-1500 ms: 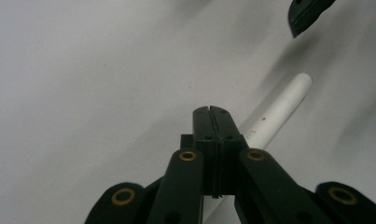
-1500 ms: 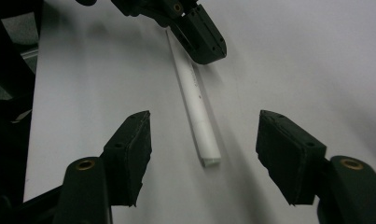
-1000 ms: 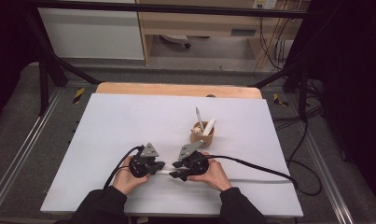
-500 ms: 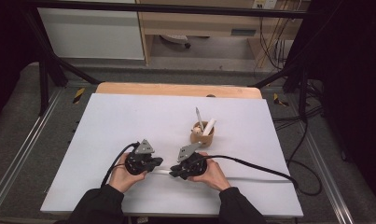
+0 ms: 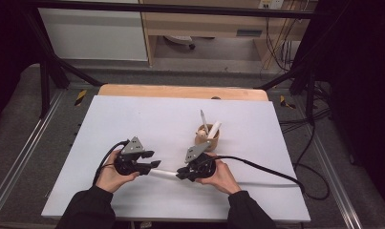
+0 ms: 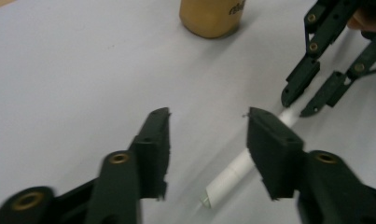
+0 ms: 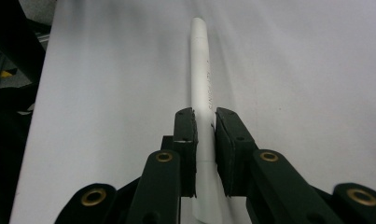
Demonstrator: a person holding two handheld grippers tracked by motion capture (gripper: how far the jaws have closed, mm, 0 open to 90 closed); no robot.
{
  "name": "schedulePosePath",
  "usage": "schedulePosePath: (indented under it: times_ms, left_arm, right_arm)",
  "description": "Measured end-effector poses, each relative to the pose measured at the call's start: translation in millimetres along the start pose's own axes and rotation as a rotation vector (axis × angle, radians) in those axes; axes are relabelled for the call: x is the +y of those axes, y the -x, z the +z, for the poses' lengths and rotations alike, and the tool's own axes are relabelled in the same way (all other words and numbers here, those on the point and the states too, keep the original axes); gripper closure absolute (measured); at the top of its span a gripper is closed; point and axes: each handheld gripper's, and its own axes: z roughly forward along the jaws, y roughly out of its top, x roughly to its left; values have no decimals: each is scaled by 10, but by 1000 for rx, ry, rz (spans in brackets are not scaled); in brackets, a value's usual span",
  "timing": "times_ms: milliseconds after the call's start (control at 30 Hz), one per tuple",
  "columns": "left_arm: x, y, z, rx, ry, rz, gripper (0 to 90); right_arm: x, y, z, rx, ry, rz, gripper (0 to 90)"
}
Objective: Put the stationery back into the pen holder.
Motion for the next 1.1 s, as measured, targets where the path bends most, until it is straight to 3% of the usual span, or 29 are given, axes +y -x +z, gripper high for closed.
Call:
schedulePosePath:
  times_ms: [300, 433, 600, 733, 800, 1100]
  left_arm:
    - [40, 184, 55, -24, -56, 153, 134]
    - [72, 302, 115, -40, -95, 221, 60]
    - [119, 424, 166, -66, -108, 301, 39]
    - [163, 501, 209, -35, -126, 374, 40]
    - [180, 537, 232, 2, -126, 420, 57]
    - [308, 690, 323, 57, -138, 635, 232]
  right_arm:
    - [48, -15, -333, -26, -21, 35, 794]
    - [49, -62, -425, -34, -23, 42, 794]
    - [40, -93, -500, -39, -38, 59, 794]
    - [55, -110, -543, -35, -43, 81, 794]
    - [64, -116, -569, -34, -42, 97, 794]
    - [95, -127, -656, -44, -39, 123, 794]
